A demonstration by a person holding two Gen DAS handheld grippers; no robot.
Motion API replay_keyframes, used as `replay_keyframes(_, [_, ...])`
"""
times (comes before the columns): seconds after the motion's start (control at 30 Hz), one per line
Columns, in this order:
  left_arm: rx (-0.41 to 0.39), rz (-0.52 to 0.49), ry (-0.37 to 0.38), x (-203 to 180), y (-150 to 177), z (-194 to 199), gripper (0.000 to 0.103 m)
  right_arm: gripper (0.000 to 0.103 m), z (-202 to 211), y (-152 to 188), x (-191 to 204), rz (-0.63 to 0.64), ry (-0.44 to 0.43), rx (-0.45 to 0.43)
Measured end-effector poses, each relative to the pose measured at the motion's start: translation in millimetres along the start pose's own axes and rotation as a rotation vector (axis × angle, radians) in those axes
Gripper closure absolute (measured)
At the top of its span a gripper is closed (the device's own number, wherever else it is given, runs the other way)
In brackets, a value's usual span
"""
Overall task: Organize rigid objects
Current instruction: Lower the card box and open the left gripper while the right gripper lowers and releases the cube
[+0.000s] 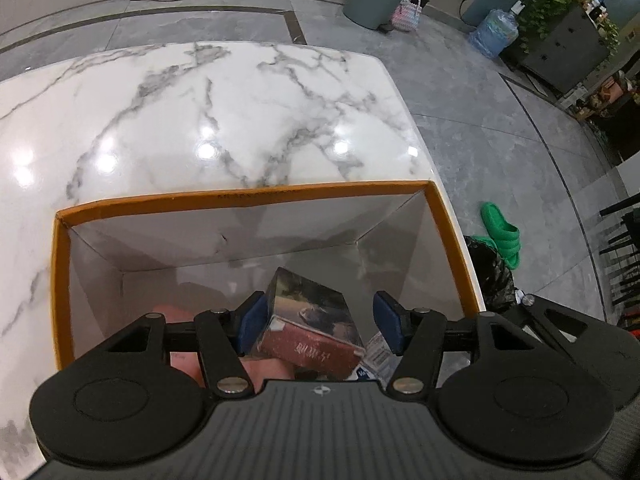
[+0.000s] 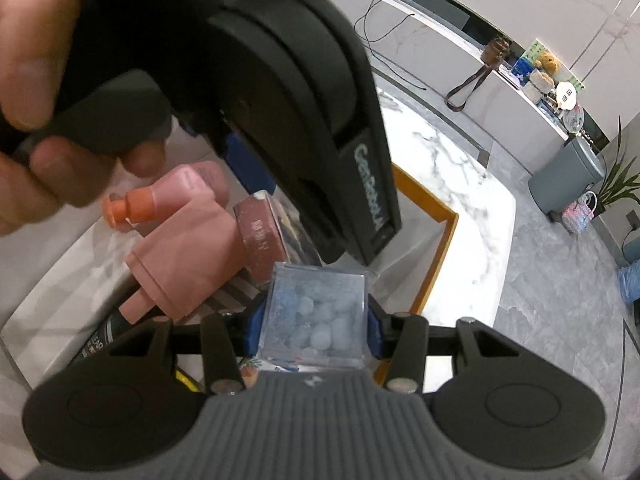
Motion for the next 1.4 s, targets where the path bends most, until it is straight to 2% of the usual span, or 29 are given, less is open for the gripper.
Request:
replay_keyframes(0.2, [-0.029, -0.058, 0.009, -1, 8, 17, 0.035, 0.054, 3, 2, 3, 0.011, -0.002, 0.025])
replay_keyframes(0.27, [-0.027, -0.105, -0.008, -2, 12, 23, 0.062, 0.055, 5, 3, 5, 0.019, -0.003, 0.038])
replay_keyframes(0.4, [-0.009, -0.196, -0.037, -6, 22, 26, 0.07, 0.055, 10, 4, 8, 0.026, 0.0, 0.047])
replay_keyframes(0.53, [-0.013, -0.202, -0.052, -3, 25, 17, 0.081, 0.055, 10, 2, 9, 0.037, -0.001, 0.064])
replay_keyframes(0.67, [-0.029, -0.189, 0.004, 0, 27, 7, 0.087, 0.055, 5, -4, 10, 0.037, -0.002, 0.078])
replay_keyframes(0.77, [-0.005, -0.234, 0.054, -3, 34, 0, 0.088, 0.055, 1, -2, 10, 0.033, -0.004, 0.083])
replay_keyframes(0.93, [-0.059, -0.319, 0.05, 1, 51, 11, 0.088, 0.055, -5, -2, 10, 0.027, -0.017, 0.098])
replay_keyframes(1.1, [-0.108, -0.319, 0.02, 11, 59, 28, 0.087, 0.055, -10, -6, 7, 0.0, -0.037, 0.1])
replay_keyframes(1.4, [-0.138, -0.291, 0.009, 31, 77, 50, 0.086, 0.054, -29, -18, 7, 0.038, 0.074, 0.119])
Point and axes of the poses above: each gripper's, at about its wrist camera, not at the fingertips, and z roughly against the way its jaws point, x to its left, y to its underside, the point moved 1 cm from there along -z, roughly the way its jaws point, and after that the axes turned 3 degrees about -z, right-handed, at the moved point
